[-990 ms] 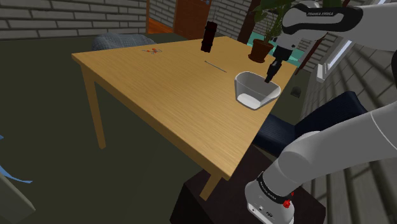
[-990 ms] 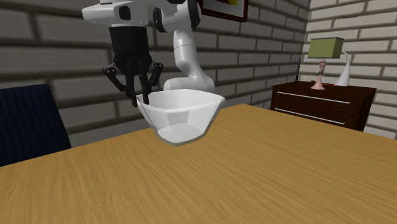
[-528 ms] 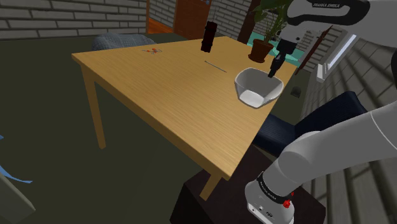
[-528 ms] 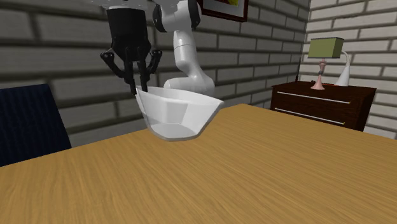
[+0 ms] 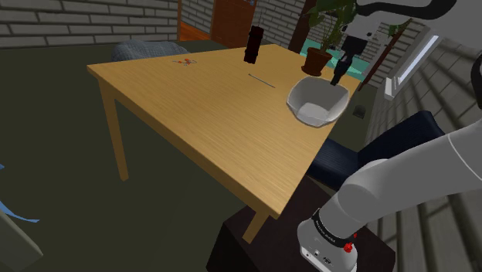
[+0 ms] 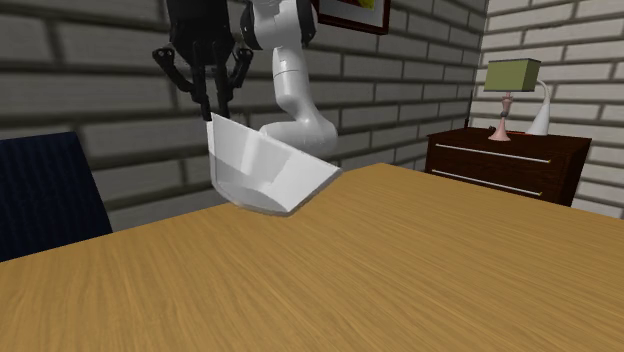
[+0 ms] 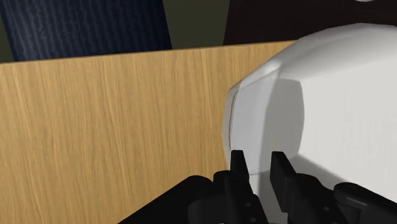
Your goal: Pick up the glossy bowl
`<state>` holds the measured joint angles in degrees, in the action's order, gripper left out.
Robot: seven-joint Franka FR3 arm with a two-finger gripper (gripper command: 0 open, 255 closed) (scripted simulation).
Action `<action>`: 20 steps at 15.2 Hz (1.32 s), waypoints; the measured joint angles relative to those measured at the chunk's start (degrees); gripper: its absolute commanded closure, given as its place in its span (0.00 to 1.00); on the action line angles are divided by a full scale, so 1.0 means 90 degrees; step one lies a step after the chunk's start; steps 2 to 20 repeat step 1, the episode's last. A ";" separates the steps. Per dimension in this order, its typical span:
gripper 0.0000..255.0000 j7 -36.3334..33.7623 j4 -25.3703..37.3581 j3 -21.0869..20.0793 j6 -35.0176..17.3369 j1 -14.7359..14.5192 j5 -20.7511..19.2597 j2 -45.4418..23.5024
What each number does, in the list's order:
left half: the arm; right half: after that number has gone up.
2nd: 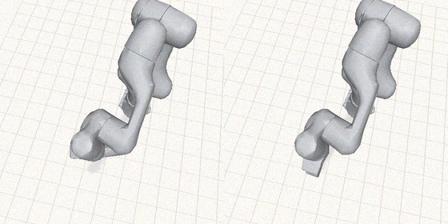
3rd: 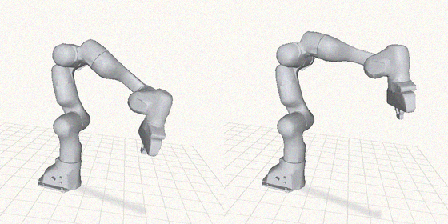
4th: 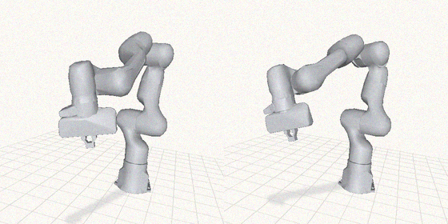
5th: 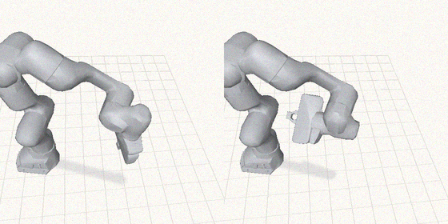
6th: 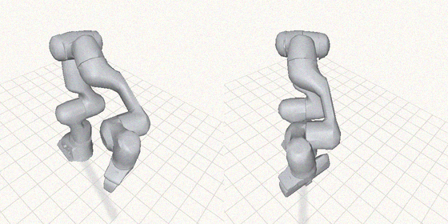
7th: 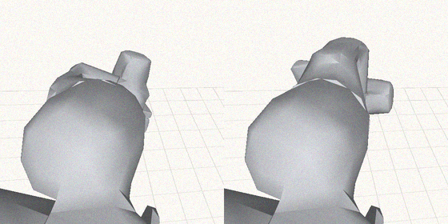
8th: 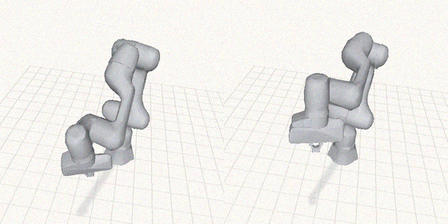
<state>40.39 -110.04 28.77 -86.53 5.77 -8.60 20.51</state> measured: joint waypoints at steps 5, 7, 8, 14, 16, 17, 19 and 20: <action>1.00 -0.0002 0.0062 -0.0006 0.0053 -0.0005 0.0007 -0.0010; 1.00 -0.0002 0.0062 -0.0006 0.0053 -0.0005 0.0007 -0.0010; 1.00 -0.0002 0.0062 -0.0006 0.0053 -0.0005 0.0007 -0.0010; 1.00 -0.0002 0.0062 -0.0006 0.0053 -0.0005 0.0007 -0.0010; 1.00 -0.0002 0.0062 -0.0006 0.0053 -0.0005 0.0007 -0.0010; 1.00 -0.0002 0.0062 -0.0006 0.0053 -0.0005 0.0007 -0.0010; 1.00 -0.0002 0.0062 -0.0006 0.0053 -0.0005 0.0007 -0.0010; 1.00 -0.0002 0.0062 -0.0006 0.0053 -0.0005 0.0007 -0.0010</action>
